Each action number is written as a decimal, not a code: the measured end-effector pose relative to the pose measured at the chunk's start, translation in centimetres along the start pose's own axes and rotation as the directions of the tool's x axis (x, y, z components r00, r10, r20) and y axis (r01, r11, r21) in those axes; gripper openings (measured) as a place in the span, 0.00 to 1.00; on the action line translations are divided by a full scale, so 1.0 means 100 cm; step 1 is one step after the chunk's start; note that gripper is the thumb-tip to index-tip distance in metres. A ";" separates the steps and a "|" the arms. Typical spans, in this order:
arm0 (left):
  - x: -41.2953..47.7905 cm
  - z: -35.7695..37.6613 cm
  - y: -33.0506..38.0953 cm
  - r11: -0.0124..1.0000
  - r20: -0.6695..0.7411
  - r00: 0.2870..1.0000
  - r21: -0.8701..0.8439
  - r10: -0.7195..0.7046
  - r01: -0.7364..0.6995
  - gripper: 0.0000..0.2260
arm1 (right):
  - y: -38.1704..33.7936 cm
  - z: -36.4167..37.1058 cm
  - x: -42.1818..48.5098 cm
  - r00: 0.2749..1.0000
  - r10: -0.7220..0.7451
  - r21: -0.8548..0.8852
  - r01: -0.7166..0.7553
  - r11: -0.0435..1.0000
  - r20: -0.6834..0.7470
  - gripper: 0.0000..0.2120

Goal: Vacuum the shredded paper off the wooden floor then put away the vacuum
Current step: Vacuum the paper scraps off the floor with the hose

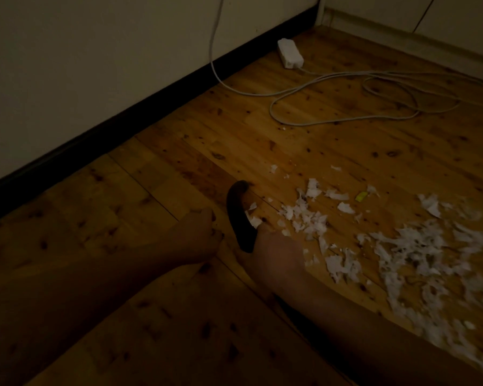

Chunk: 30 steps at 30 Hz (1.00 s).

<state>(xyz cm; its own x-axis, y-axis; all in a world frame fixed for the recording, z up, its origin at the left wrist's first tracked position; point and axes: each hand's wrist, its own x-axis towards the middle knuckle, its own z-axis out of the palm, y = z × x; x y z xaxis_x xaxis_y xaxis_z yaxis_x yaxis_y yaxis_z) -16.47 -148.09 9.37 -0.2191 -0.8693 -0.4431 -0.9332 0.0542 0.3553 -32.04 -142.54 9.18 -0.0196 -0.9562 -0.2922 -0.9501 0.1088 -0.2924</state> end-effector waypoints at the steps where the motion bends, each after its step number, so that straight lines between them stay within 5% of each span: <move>1: 0.001 0.001 0.001 1.000 -0.003 1.000 -0.004 0.001 -0.001 0.18 | 0.001 0.001 -0.001 1.000 0.003 0.001 -0.003 1.000 -0.001 0.25; 30: -0.027 0.001 0.017 0.997 0.049 0.997 0.049 0.052 -0.055 0.07 | 0.004 0.003 -0.065 0.985 0.026 0.050 -0.035 0.998 0.171 0.26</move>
<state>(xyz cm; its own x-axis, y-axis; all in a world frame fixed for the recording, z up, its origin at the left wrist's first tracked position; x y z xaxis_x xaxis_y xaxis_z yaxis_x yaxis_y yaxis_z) -17.52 -145.57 11.07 -0.2814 -0.8401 -0.4637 -0.9327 0.1258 0.3380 -32.24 -136.22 10.70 0.0094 -0.8927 -0.4506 -0.9320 0.1555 -0.3274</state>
